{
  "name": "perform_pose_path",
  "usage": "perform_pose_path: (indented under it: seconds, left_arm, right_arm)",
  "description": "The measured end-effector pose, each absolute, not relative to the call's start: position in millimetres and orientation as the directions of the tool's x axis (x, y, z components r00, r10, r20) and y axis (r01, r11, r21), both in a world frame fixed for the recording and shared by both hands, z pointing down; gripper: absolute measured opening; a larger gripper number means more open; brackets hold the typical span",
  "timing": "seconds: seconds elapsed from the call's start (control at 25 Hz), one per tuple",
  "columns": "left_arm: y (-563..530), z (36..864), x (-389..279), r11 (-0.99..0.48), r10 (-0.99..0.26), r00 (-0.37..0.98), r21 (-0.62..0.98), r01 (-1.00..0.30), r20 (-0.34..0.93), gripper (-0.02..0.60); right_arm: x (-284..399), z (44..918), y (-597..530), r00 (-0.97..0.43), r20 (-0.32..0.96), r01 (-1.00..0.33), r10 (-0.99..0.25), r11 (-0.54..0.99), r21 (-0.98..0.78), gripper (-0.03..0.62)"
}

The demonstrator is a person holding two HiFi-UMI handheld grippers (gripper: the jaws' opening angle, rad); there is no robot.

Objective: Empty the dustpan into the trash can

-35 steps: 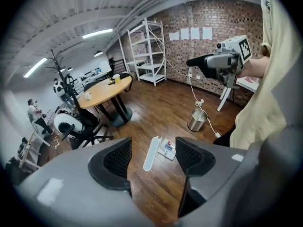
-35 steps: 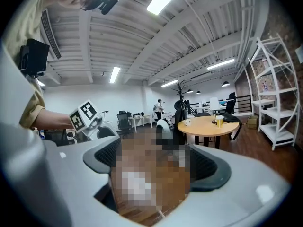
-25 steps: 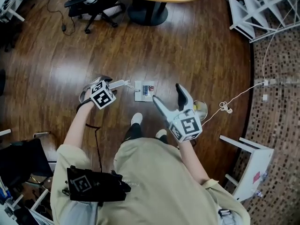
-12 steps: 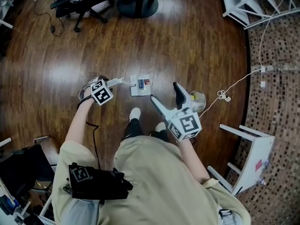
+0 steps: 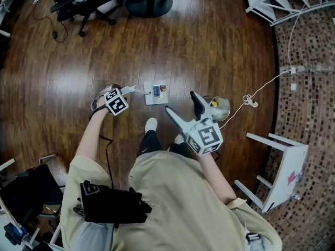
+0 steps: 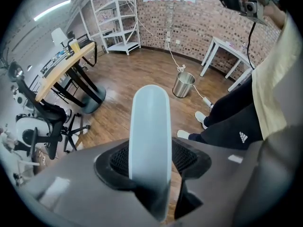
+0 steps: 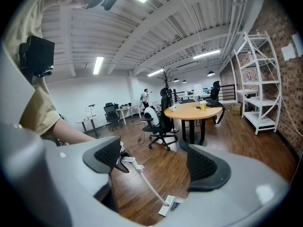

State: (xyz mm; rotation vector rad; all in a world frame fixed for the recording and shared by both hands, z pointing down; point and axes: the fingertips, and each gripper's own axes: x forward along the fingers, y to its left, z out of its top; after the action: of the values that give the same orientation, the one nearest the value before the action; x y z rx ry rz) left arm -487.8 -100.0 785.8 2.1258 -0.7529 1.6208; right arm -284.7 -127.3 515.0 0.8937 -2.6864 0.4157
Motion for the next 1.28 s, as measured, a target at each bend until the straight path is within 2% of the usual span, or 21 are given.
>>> perform_pose_path:
  seconds: [0.12,0.28,0.68,0.8,0.96,1.16,1.28]
  left_arm:
    - [-101.7,794.9,-486.5,-0.798,-0.185,0.19,-0.035,-0.601,0.964,0.211]
    - [-104.3,805.9,-488.8,-0.823,-0.207,0.12,-0.106,-0.558,0.971,0.151]
    - [-110.3,806.9,-493.6,-0.823,-0.291,0.08,-0.207,-0.528,0.953,0.117]
    - [-110.0,804.5,-489.2,-0.813,-0.33,0.065,-0.249,-0.527,0.942,0.085]
    - [-108.8,795.5,-472.5,-0.811,-0.299,0.09,-0.203,-0.549,0.95,0.005]
    - [-123.1,753.2,-449.1,-0.737,-0.303,0.19,-0.103,-0.668,0.934,0.0]
    - [-129.4,726.9,-437.5,-0.752,-0.306,0.178,-0.123,-0.648,0.935,0.0]
  right_arm:
    - [-282.3,519.1,-126.0,-0.763,0.359,-0.621,-0.537,0.764,-0.178,0.43]
    - [-274.5,525.3,-124.4,-0.752,0.378,-0.632,-0.54,0.754,-0.179,0.43]
    - [-252.9,524.6,-124.4,-0.727,0.373,-0.67,-0.577,0.716,-0.198,0.43]
    - [-244.6,522.6,-124.8,-0.72,0.371,-0.68,-0.587,0.703,-0.207,0.422]
    - [-234.3,519.3,-128.2,-0.718,0.352,-0.69,-0.6,0.682,-0.242,0.413]
    - [-210.5,515.1,-127.8,-0.7,0.336,-0.712,-0.631,0.65,-0.263,0.41]
    - [-193.8,509.0,-128.5,-0.688,0.314,-0.726,-0.654,0.631,-0.274,0.407]
